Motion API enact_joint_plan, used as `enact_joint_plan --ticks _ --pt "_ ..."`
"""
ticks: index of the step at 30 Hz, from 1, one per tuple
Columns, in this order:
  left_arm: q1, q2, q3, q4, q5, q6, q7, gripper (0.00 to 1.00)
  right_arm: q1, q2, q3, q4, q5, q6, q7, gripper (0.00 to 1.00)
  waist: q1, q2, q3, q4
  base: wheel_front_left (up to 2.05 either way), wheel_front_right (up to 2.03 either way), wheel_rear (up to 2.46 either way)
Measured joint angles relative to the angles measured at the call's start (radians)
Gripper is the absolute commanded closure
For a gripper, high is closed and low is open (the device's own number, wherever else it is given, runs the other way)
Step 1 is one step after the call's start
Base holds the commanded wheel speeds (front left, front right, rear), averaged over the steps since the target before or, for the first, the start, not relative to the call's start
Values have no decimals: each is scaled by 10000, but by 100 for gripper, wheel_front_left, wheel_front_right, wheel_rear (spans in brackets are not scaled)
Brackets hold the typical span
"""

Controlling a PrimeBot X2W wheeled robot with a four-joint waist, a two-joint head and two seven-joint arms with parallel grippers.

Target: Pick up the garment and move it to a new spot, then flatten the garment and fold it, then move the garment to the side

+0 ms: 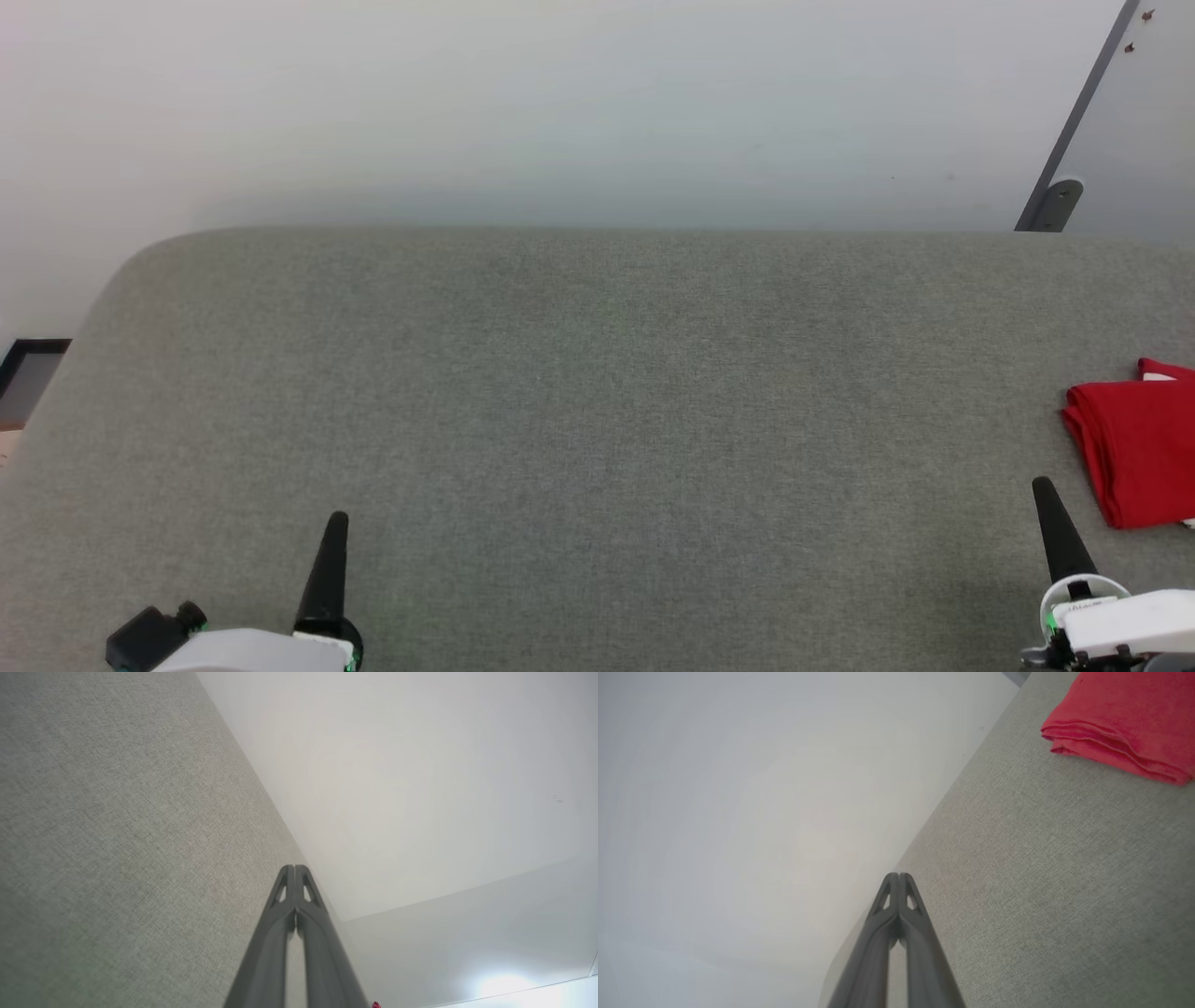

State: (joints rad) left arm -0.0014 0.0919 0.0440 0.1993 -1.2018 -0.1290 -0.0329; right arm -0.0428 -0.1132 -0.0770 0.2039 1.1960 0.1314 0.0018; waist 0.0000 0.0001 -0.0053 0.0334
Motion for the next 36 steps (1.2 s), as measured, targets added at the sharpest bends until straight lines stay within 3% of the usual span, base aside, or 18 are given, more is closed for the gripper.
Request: enact_joint_plan --ticks 36 --pt "-650 -178 314 295 -2721 0 853 100 -408 393 -226 259 2677 0 719 100 0 0 49 -196 0 0 0"
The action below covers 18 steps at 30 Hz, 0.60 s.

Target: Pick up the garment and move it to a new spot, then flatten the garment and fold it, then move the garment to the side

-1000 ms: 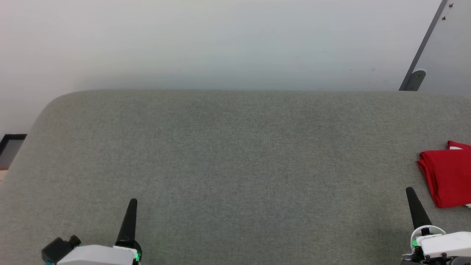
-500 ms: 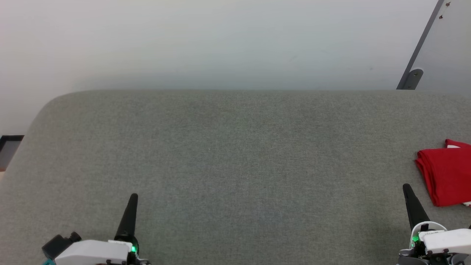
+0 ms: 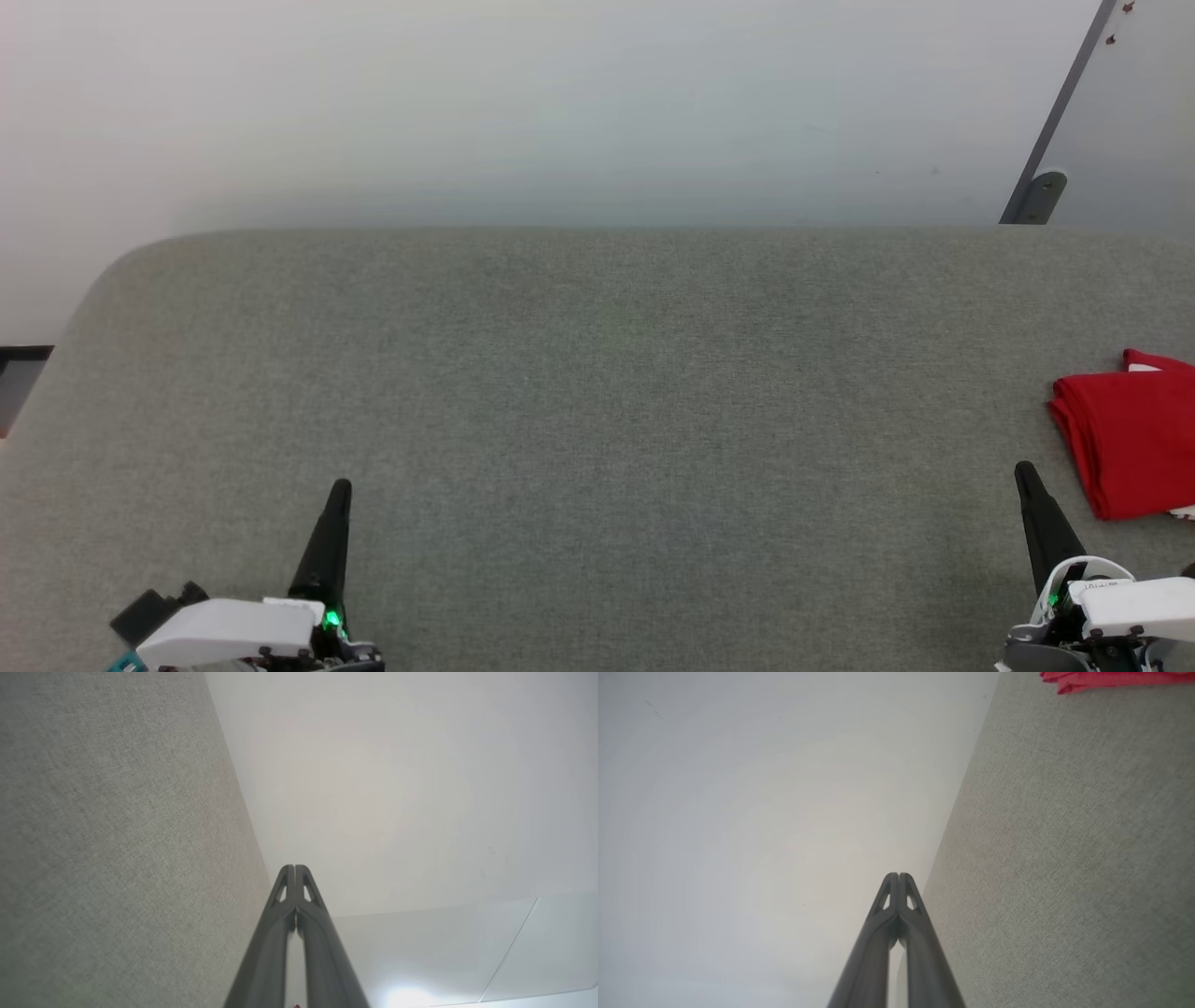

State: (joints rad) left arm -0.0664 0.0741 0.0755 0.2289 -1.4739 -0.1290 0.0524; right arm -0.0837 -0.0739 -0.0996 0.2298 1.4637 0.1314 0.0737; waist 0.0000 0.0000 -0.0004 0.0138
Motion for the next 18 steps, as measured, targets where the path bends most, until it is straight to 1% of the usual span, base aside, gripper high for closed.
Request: enact_joint_plan --ticks 18 --pt "-280 -73 144 117 -1112 0 353 100 -128 171 -111 113 1037 -2 311 100 -1 0 26 -101 0 0 0"
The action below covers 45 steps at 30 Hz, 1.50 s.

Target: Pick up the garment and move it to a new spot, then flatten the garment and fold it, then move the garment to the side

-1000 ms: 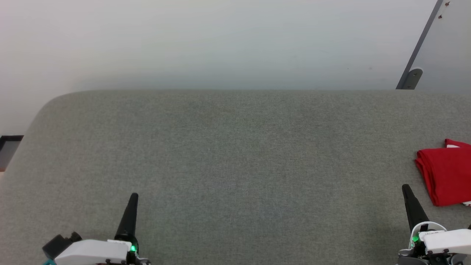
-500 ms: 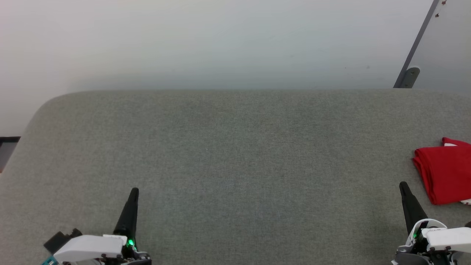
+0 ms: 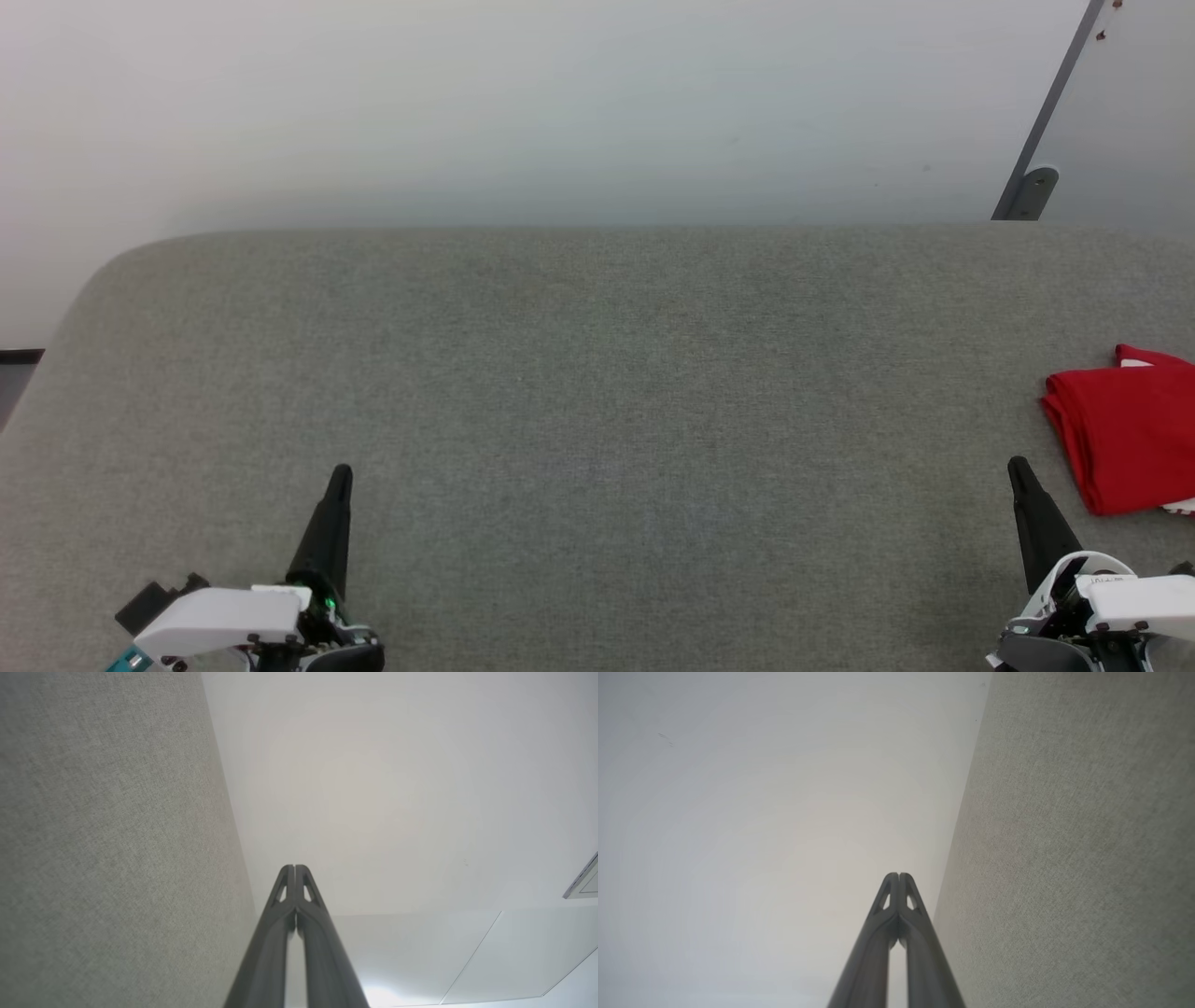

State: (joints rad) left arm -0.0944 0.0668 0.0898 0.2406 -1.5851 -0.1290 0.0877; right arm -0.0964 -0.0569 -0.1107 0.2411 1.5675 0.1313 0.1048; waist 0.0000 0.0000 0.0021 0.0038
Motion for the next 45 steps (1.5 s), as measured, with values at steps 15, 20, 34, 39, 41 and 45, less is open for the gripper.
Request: enact_joint_plan --ticks 15,20,34,39,41,45 --pt "-92 -42 71 44 -418 0 146 100 -115 52 -40 44 433 0 100 100 0 0 10 -38 0 0 0" --pt "-92 -50 82 46 -418 0 148 100 -115 52 -40 44 433 0 100 100 0 0 10 -38 0 0 0" --pt "-93 -65 109 46 -405 0 173 100 -115 54 -42 44 433 0 100 100 0 0 10 -38 0 0 0" --pt "-94 -71 117 46 -399 0 174 100 -115 54 -42 44 433 0 100 100 1 0 10 -38 0 0 0" --pt "-94 -75 121 46 -397 0 174 100 -115 54 -42 44 433 0 100 100 0 0 10 -38 0 0 0" --pt "-94 -79 127 46 -384 0 176 100 -115 56 -42 44 433 0 100 100 0 0 10 -38 0 0 0"
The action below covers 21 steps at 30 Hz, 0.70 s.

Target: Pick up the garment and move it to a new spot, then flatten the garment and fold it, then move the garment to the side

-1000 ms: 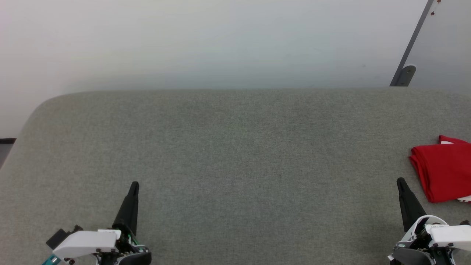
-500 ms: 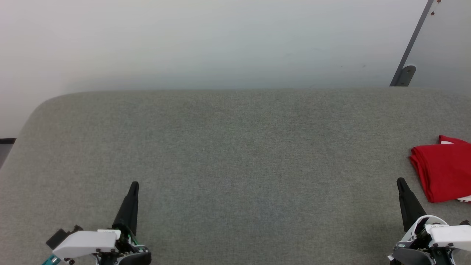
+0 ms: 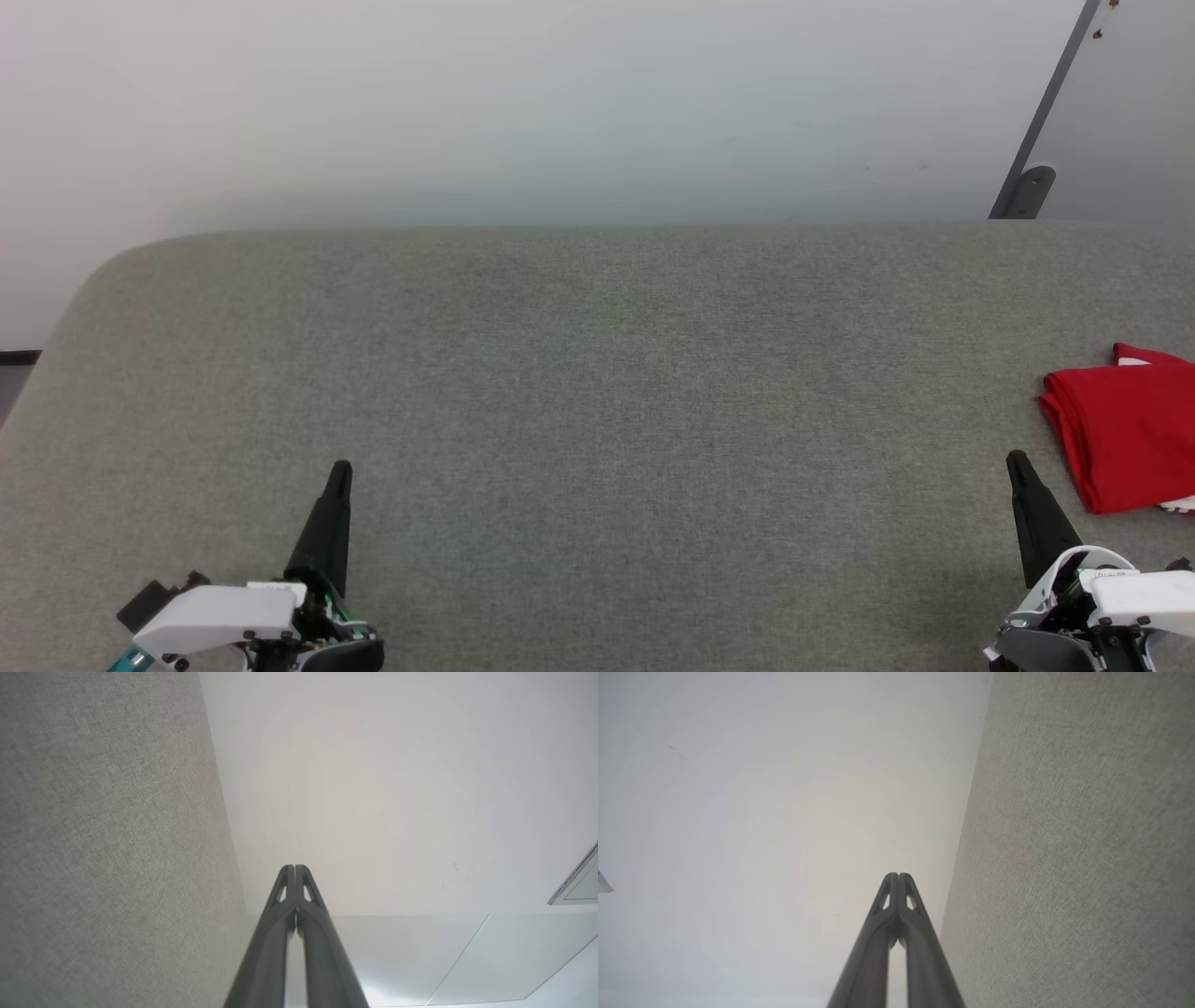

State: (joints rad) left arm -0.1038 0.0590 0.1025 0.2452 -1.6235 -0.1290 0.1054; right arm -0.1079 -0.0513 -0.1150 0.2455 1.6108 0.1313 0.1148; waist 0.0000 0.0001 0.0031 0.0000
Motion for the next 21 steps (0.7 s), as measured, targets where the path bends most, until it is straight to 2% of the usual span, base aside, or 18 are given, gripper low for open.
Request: enact_joint_plan --ticks 21 --pt "-3 -19 31 0 31 0 13 100 0 0 -2 0 0 0 0 100 0 0 0 0 0 0 0"
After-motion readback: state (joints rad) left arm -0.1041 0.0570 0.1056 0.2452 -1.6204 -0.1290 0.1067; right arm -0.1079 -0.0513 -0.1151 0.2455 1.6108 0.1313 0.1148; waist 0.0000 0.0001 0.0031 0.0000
